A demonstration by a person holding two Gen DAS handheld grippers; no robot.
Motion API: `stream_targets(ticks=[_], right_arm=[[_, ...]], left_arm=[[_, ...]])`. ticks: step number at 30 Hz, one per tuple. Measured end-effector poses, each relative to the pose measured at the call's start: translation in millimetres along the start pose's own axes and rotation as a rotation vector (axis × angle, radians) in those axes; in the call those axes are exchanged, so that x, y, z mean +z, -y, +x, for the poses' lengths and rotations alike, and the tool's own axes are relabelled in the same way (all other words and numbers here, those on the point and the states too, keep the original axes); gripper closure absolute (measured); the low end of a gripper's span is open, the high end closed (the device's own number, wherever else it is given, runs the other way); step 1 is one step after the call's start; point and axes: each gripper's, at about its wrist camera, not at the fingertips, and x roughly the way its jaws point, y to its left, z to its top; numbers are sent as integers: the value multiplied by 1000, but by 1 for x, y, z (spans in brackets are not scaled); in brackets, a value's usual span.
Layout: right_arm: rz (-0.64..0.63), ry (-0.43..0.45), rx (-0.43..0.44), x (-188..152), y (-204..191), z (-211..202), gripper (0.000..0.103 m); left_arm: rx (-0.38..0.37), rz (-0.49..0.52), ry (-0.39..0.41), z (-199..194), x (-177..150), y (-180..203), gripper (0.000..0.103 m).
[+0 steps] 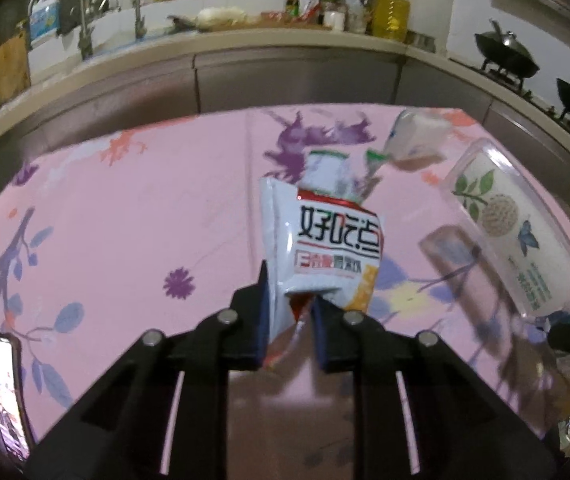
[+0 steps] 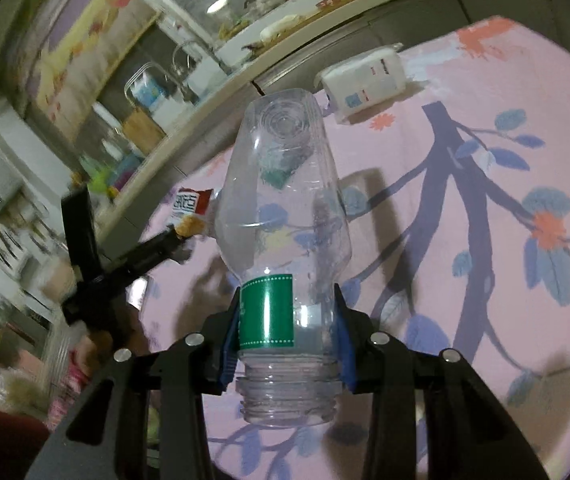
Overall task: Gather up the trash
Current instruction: 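Lift the snack packet with the left tool while the right tool holds the bottle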
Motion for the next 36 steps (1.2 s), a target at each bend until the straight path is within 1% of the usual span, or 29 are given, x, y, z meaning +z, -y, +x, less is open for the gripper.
stream_targets(ticks=[4, 6, 10, 16, 25, 31, 36], right_arm=[[61, 25, 61, 3, 5, -15, 65], [65, 51, 67, 4, 6, -26, 65], [74, 97, 65, 6, 13, -46, 65], [104, 167, 33, 7, 31, -73, 65], [141, 244, -3, 0, 57, -103, 65], [165, 265, -2, -3, 68, -110, 65], [176, 282, 1, -6, 74, -116, 65]], left_arm=[[-18, 36, 43, -15, 12, 20, 87], [-26, 51, 57, -20, 18, 29, 87], [-47, 84, 81, -24, 31, 51, 87], [-92, 162, 106, -24, 49, 100, 87], [-145, 239, 120, -19, 62, 157, 87], [-153, 276, 113, -14, 64, 179, 87], [-153, 295, 107, -11, 65, 188, 87]])
